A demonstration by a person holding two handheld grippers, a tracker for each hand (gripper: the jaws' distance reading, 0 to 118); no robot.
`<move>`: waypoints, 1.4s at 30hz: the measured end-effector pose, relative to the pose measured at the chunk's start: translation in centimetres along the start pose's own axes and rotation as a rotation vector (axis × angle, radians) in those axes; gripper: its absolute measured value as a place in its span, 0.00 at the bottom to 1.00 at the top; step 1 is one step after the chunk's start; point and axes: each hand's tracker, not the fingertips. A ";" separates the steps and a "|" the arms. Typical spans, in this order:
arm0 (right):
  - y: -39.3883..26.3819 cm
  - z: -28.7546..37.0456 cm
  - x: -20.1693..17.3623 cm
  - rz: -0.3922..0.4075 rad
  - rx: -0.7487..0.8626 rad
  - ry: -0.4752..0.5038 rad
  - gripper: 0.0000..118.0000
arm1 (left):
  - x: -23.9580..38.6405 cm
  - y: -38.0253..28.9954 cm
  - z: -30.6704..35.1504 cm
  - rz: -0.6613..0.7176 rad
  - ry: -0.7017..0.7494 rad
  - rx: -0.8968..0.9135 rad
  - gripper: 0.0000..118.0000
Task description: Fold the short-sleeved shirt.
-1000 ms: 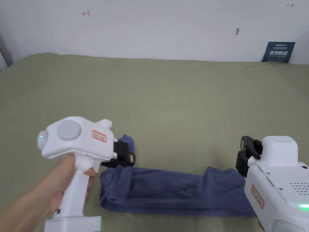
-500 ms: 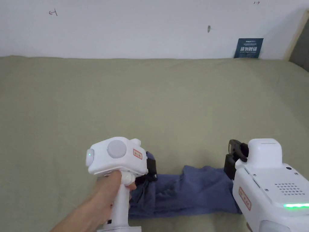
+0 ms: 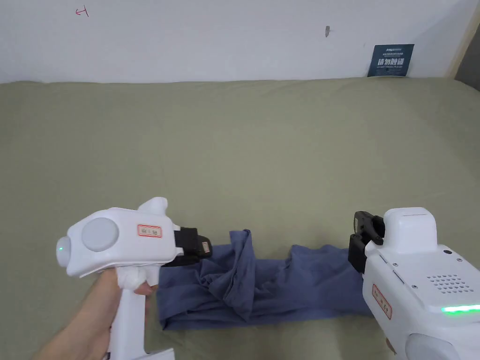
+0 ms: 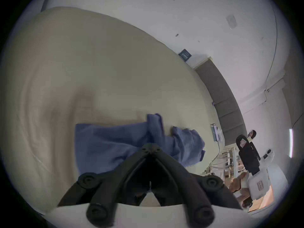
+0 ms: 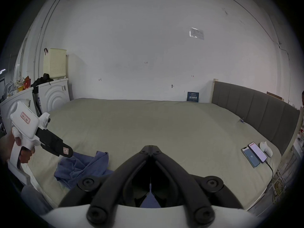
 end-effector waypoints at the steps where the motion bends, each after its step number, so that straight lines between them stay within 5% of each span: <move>1: 0.0 -0.1 -0.1 -0.003 -0.003 0.003 0.00 | -1.0 0.0 -0.5 0.018 0.007 -0.015 0.00; 12: -0.4 -0.2 0.7 0.003 -0.029 0.000 0.00 | 1.8 -2.0 -9.1 0.012 -0.134 -0.196 0.00; 21: -0.5 -0.3 2.1 -0.017 -0.041 -0.034 0.00 | 5.8 -5.4 -15.0 -0.094 -0.048 -0.209 0.00; 30: -0.7 -0.1 1.1 -0.025 0.005 -0.080 0.00 | 5.2 -2.7 -4.7 -0.091 -0.112 -0.102 0.00; 36: -1.3 -0.7 -1.9 -0.005 0.045 -0.065 0.00 | -1.8 -0.5 4.6 0.040 -0.085 -0.020 0.00; 42: -2.0 -1.3 -5.0 0.038 0.051 0.003 0.00 | -7.9 -1.4 6.5 0.157 -0.089 -0.036 0.01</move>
